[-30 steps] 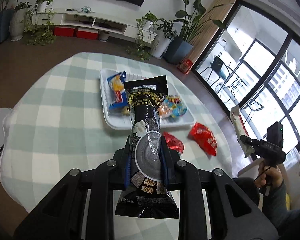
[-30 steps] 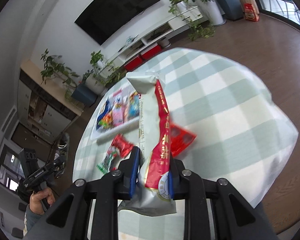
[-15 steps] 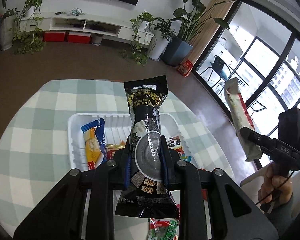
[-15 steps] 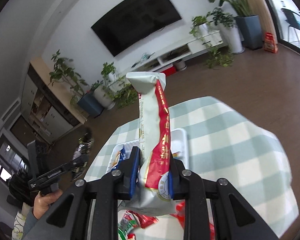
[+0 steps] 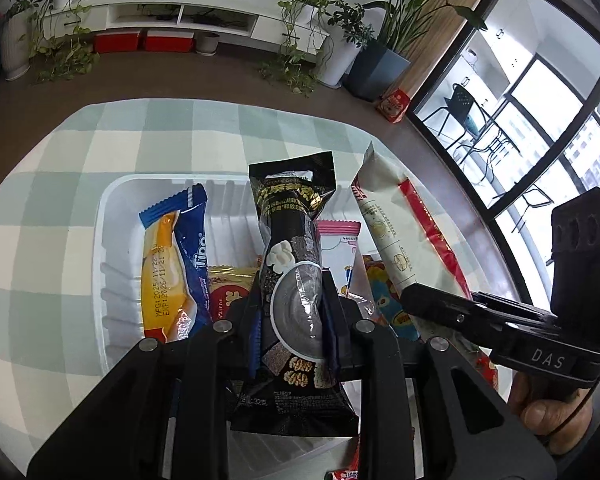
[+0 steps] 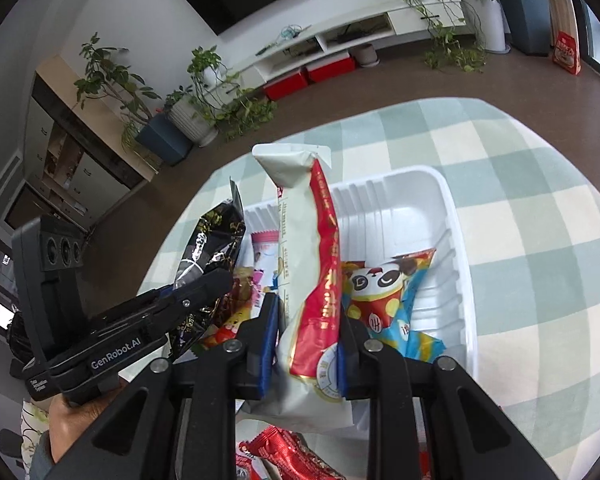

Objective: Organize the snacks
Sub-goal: 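Lower both packets into the tray and open both tools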

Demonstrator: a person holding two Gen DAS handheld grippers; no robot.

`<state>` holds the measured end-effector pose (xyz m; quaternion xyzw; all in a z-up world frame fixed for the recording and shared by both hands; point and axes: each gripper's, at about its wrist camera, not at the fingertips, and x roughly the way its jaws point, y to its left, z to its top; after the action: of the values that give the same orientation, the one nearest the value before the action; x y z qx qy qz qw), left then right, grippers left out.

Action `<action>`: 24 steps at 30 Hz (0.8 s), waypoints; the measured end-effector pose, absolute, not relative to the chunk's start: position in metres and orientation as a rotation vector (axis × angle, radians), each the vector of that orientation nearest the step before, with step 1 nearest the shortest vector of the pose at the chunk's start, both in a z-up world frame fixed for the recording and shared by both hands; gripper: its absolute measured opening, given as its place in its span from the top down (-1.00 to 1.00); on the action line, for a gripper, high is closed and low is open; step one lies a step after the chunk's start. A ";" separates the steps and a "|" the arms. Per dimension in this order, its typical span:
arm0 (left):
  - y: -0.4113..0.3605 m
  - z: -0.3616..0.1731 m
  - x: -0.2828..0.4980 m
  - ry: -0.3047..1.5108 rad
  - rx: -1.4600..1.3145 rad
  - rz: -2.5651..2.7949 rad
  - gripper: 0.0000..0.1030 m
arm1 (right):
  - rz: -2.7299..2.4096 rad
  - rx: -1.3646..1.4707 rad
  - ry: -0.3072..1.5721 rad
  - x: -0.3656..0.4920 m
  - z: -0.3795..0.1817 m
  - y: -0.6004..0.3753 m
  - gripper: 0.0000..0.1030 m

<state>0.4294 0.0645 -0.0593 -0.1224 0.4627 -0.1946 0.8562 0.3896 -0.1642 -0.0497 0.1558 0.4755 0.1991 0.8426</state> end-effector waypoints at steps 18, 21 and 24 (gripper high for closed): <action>0.070 -0.065 0.423 0.937 -0.279 -0.398 -0.37 | 0.372 0.339 1.036 0.398 -0.075 -0.158 0.43; 0.068 -0.062 0.422 0.931 -0.272 -0.408 -0.37 | 0.379 0.332 1.030 0.397 -0.072 -0.157 0.41; 0.068 -0.059 0.419 0.919 -0.276 -0.414 -0.37 | 0.382 0.332 1.029 0.396 -0.070 -0.155 0.40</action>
<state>0.4192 0.0681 -0.0585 -0.1316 0.4391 -0.1977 0.8665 0.3958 -0.1546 -0.0701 0.1568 0.4869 0.1809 0.8400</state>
